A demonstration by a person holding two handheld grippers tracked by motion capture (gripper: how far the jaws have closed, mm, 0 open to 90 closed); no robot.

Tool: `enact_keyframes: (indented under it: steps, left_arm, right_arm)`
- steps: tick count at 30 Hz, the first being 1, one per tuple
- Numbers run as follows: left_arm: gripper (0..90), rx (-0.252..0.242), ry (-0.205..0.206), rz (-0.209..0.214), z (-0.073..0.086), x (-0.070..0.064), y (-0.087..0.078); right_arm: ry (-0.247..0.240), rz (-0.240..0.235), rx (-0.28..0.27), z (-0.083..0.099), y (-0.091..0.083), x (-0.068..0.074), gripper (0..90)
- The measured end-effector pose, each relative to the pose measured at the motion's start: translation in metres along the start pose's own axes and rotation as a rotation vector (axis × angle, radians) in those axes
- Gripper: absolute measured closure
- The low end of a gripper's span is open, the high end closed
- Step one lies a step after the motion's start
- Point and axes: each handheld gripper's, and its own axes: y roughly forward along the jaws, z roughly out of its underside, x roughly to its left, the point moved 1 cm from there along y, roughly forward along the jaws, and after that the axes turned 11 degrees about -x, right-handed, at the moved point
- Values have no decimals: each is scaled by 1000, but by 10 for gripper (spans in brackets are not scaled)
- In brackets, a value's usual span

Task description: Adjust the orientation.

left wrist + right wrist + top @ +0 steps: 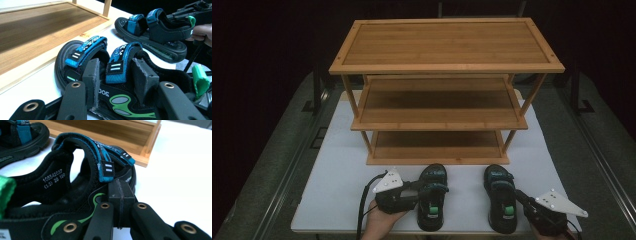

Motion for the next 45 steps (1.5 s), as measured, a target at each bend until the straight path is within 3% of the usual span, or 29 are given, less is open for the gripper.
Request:
enact_keyframes:
  steps: [3,7,11,22,28,32,39,43,45]
  left_arm:
    - [563,9,9,-12,-1,-1,0]
    - [545,12,18,-25,-1,-3,-1]
    - [537,14,33,-31,-1,-4,-1]
    - [539,37,62,-68,-2,-9,1]
    - [553,47,81,-91,-3,-13,3]
    - [550,55,81,-112,-3,-15,4]
    - [554,60,87,-155,-2,-19,7]
    - [650,53,117,-202,-2,-25,7]
    - [701,52,133,-221,-2,-28,7]
  right_arm:
    - [52,4,-5,-1,-4,-4,770]
    - [69,11,-21,0,-9,-4,747]
    - [92,20,-73,-4,-19,0,747]
    - [141,-33,-105,-12,-25,7,659]
    - [107,-35,-73,-13,-19,15,590]
    - [79,-3,-47,-15,-12,19,544]
    - [83,39,12,-16,0,24,565]
    - [92,77,35,-16,3,27,621]
    - [82,102,30,-16,3,29,696]
